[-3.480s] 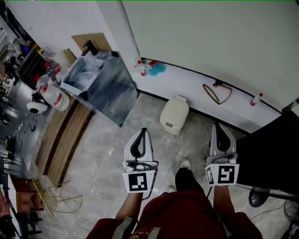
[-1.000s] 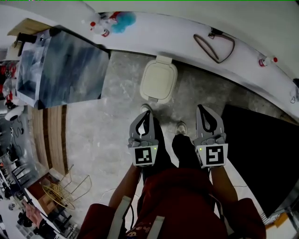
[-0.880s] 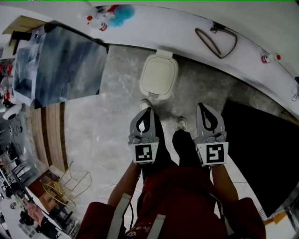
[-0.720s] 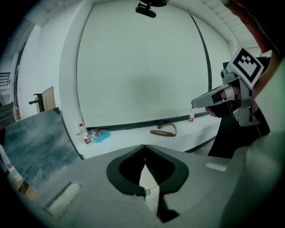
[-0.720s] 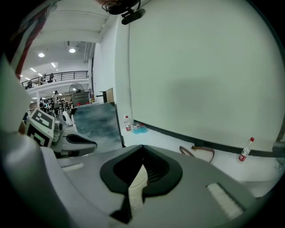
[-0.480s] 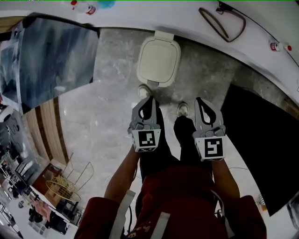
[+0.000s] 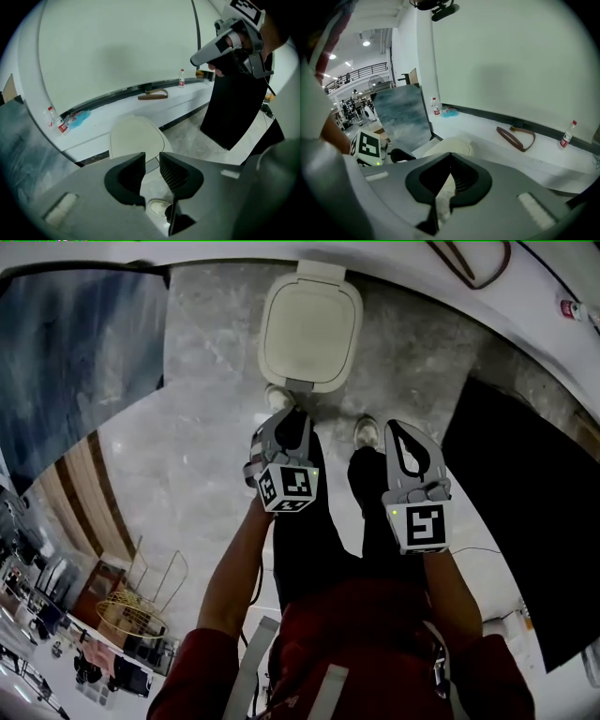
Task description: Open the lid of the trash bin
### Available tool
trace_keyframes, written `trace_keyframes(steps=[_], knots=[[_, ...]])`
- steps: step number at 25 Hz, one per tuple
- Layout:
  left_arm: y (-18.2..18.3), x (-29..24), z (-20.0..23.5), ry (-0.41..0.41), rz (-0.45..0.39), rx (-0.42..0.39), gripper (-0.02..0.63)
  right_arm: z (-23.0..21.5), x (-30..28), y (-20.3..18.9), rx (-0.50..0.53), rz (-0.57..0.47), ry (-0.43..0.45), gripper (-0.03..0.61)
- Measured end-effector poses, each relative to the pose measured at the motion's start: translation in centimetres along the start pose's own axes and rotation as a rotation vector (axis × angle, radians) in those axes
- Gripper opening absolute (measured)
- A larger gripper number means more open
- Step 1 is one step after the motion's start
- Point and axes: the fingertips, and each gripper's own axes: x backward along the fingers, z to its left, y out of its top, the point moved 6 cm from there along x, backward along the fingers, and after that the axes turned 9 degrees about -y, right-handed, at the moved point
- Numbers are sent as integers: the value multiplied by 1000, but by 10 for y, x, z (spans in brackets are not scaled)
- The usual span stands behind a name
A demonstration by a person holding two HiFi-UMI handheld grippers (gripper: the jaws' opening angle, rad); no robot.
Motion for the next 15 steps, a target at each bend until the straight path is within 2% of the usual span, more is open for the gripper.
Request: trace_keyframes(steps=[5, 10, 15], knots=[[-29, -32, -3, -63, 106, -131, 161, 7, -9, -18, -2, 35, -1, 0], [-45, -56, -11, -111, 208, -368, 218, 9, -18, -21, -12, 50, -14, 0], [-61, -73, -15, -123, 298, -468, 285, 10, -25, -27, -15, 66, -23, 0]])
